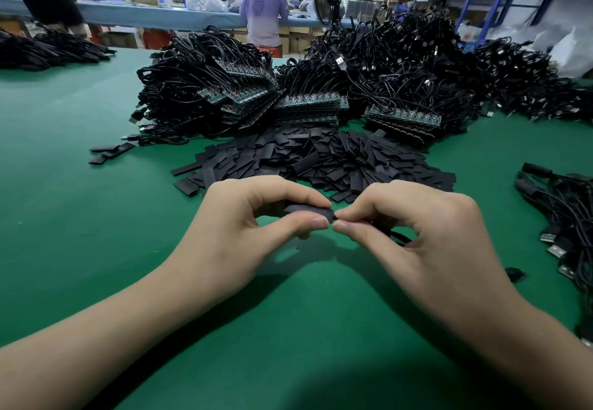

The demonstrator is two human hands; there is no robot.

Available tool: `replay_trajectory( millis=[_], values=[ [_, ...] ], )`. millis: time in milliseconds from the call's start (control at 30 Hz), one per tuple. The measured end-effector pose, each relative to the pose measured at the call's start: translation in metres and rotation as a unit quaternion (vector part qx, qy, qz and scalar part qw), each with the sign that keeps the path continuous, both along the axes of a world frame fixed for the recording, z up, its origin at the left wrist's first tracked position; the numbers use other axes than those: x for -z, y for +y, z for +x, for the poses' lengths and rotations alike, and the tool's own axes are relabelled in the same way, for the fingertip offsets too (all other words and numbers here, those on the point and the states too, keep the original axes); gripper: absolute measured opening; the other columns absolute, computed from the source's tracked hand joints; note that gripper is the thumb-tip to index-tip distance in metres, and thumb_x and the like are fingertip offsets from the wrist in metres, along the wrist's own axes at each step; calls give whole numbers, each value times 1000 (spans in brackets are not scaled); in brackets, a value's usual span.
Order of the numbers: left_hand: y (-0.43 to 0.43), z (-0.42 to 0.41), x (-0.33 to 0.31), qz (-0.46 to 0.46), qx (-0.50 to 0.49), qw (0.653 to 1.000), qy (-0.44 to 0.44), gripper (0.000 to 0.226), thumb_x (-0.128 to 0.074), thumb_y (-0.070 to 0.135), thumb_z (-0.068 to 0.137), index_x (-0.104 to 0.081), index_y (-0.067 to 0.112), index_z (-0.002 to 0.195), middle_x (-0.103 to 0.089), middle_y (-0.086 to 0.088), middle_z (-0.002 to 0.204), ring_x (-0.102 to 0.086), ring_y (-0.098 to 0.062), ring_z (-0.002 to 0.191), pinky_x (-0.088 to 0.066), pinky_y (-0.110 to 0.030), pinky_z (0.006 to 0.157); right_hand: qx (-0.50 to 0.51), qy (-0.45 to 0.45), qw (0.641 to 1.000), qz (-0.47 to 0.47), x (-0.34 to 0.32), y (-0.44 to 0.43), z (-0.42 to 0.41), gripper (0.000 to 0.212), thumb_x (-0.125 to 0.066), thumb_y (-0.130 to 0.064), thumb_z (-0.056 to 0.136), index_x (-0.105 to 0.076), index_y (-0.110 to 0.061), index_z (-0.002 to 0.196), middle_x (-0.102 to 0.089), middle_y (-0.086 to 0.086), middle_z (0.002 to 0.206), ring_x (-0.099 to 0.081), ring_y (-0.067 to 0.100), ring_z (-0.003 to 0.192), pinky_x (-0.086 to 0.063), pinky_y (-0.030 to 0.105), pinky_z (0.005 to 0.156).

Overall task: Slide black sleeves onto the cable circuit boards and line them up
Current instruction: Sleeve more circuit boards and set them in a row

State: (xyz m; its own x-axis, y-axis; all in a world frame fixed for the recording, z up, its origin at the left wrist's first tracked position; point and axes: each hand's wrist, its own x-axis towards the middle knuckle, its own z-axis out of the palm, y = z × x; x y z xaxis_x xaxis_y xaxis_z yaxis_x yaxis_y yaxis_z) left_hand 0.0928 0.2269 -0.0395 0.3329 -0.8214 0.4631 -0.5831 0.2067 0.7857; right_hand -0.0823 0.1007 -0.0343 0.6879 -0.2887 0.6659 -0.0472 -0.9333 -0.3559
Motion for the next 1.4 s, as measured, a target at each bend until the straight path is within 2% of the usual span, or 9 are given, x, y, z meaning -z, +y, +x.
replay_trajectory(
  millis=[167, 500, 600, 800, 900, 967, 1133, 1267, 1400],
  values=[
    [-2, -1, 1, 11, 30, 995, 96, 19, -77, 27, 76, -81, 21, 94, -77, 5, 78, -69, -4, 67, -51, -13, 69, -3, -4, 1000, -4, 1, -1, -1, 7, -74, -34, 90, -71, -29, 86, -67, -16, 79, -63, 9, 75, -51, 39, 64],
    [-1, 1, 0, -2, 21, 996, 82, 18, -78, 30, 77, -80, 26, 94, -79, 6, 87, -73, -10, 73, -55, -17, 74, 20, -16, 996, 80, -1, 1, 1, 14, -79, -39, 83, -75, -32, 95, -69, -20, 75, -67, 9, 73, -54, 31, 67],
    [-1, 3, -1, -12, 9, 996, 92, 20, -78, 33, 75, -80, 27, 93, -79, 5, 85, -72, -8, 72, -54, -16, 74, 24, -12, 996, 89, -2, -1, -1, 6, -81, -31, 86, -77, -33, 90, -71, -22, 78, -69, 6, 76, -53, 30, 73],
    [0, 1, -1, -11, 10, 999, 38, 18, -77, 30, 78, -79, 24, 95, -77, 7, 86, -72, -9, 73, -55, -18, 75, 23, -3, 997, 77, -2, 5, 1, 10, -82, -19, 86, -77, -26, 83, -70, -20, 72, -68, 0, 73, -51, 23, 72],
    [0, 1, -1, -17, 2, 1000, -14, 17, -77, 30, 81, -79, 26, 97, -77, 8, 89, -74, -10, 78, -55, -19, 78, 22, -8, 996, 81, -2, 7, 2, 9, -82, -19, 86, -77, -25, 82, -69, -19, 70, -68, 1, 73, -52, 25, 71],
    [-1, 0, -1, -42, -24, 998, -27, 23, -79, 34, 78, -78, 27, 100, -77, 9, 90, -74, -10, 85, -57, -25, 84, 23, -17, 995, 99, -2, 9, 2, 9, -81, -20, 87, -76, -26, 82, -70, -18, 70, -68, 3, 71, -52, 24, 70],
    [-3, -1, 0, -90, -91, 991, 37, 43, -85, 37, 70, -75, 23, 109, -76, -2, 91, -73, -19, 85, -58, -43, 91, 15, -25, 984, 175, 0, 14, 5, 9, -76, -19, 90, -78, -27, 90, -74, -22, 76, -71, 1, 77, -53, 16, 73],
    [-2, -2, 1, -81, -88, 993, 6, 56, -85, 40, 70, -73, 21, 121, -76, -1, 95, -74, -19, 93, -56, -42, 95, 5, -18, 972, 234, 0, 14, 6, 12, -72, -19, 92, -77, -29, 89, -76, -21, 78, -72, 4, 73, -56, 22, 73],
    [-5, -2, 3, -78, -93, 992, 28, 60, -84, 42, 68, -71, 21, 124, -76, -1, 97, -74, -19, 95, -56, -40, 97, -13, -2, 970, 243, 1, 16, 6, 17, -68, -16, 95, -77, -31, 95, -76, -20, 82, -72, 5, 73, -55, 16, 69]
  ],
)
